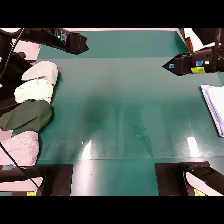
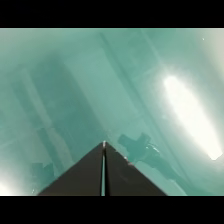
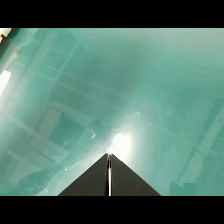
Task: Fold the shirts.
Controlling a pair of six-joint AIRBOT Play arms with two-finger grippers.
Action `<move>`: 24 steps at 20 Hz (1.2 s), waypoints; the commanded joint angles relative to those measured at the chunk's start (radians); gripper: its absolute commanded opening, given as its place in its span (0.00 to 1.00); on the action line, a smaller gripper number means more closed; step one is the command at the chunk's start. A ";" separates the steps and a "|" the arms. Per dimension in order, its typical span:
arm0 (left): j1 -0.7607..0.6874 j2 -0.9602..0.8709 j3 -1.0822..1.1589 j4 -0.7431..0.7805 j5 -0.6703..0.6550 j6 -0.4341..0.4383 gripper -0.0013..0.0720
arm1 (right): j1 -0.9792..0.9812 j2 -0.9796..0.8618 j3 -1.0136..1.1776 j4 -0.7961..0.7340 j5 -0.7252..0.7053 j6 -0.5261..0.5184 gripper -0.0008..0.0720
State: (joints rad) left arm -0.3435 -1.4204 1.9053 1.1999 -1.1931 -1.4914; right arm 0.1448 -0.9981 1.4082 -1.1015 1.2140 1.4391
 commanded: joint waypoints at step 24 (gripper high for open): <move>0.299 -0.232 -0.120 0.539 0.124 -0.227 0.87 | 0.003 0.001 0.000 0.001 -0.010 0.000 0.04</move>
State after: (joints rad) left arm -0.1455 -1.5650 1.8339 1.6691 -1.0794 -1.6623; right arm 0.1471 -0.9981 1.4082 -1.1007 1.2057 1.4384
